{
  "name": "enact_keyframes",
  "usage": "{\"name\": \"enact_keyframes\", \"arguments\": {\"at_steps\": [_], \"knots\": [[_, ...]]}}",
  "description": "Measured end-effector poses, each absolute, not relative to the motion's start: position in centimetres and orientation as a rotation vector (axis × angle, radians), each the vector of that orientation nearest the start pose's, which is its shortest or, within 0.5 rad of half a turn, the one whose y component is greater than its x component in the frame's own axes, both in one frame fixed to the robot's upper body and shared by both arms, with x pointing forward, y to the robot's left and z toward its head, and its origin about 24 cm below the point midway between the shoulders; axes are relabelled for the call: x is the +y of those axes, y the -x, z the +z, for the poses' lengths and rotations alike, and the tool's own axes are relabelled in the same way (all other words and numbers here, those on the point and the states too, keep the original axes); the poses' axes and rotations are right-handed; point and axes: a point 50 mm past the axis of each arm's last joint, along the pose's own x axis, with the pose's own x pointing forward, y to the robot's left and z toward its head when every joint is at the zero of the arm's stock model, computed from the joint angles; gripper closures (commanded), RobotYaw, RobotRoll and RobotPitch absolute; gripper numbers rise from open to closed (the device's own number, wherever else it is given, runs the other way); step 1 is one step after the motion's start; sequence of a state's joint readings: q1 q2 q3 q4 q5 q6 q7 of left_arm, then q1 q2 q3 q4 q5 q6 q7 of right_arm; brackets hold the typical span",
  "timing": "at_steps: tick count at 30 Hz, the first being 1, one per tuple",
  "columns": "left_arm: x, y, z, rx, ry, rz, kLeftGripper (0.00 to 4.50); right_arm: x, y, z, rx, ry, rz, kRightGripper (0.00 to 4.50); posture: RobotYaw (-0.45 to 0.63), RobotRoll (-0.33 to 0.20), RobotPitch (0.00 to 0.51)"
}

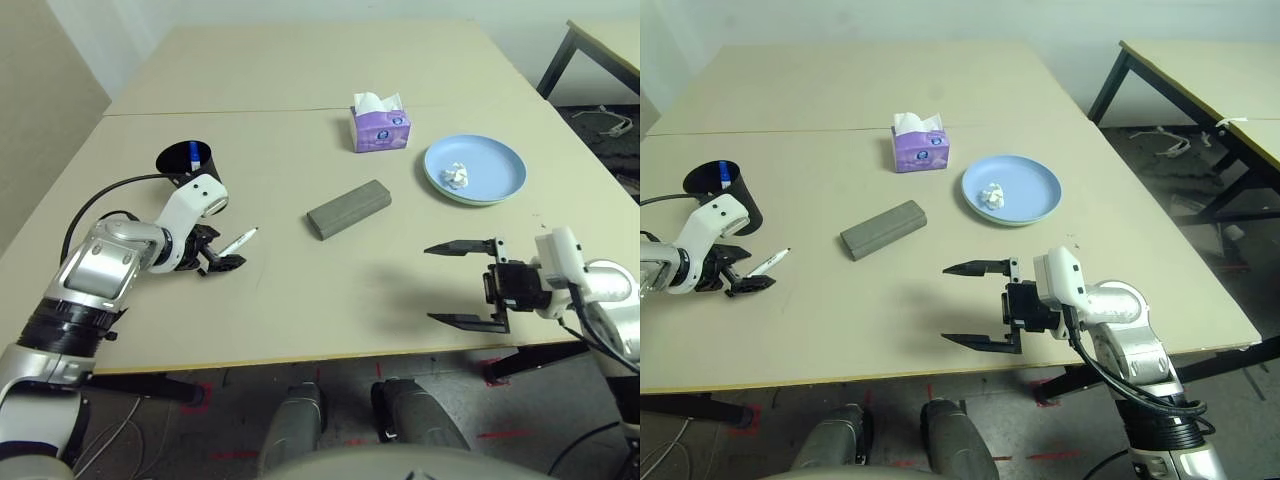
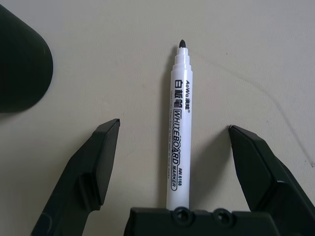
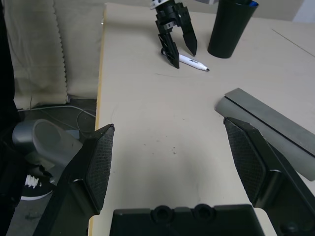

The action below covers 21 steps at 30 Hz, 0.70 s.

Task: Organize and tidy the items on the table.

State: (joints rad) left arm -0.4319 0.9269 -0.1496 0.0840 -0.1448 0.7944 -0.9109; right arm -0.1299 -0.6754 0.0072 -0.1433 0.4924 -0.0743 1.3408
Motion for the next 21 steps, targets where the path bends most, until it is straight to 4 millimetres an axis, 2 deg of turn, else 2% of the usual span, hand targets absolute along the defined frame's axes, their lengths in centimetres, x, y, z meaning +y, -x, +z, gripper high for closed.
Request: {"name": "enact_keyframes", "arguments": {"at_steps": [3,13,14,21], "knots": [[27.5,-28.9,12.5,0.741,-0.482,-0.585,0.63,-19.4,-22.9,13.1,-0.129,0.361,1.423,0.00,-0.13,0.000,0.115],[26.9,-28.4,12.3,0.731,-0.485,-0.658,4.02,-19.4,-23.0,13.0,-0.113,0.352,1.399,0.00,-0.13,0.000,0.112],[27.0,-28.2,12.4,0.739,-0.487,-0.667,4.23,-19.4,-23.0,13.0,-0.113,0.353,1.399,0.00,-0.13,0.000,0.109],[27.9,-25.6,13.1,0.840,-0.507,-0.787,4.24,-19.2,-23.2,13.1,-0.117,0.360,1.399,0.00,-0.12,0.000,0.106]]}}
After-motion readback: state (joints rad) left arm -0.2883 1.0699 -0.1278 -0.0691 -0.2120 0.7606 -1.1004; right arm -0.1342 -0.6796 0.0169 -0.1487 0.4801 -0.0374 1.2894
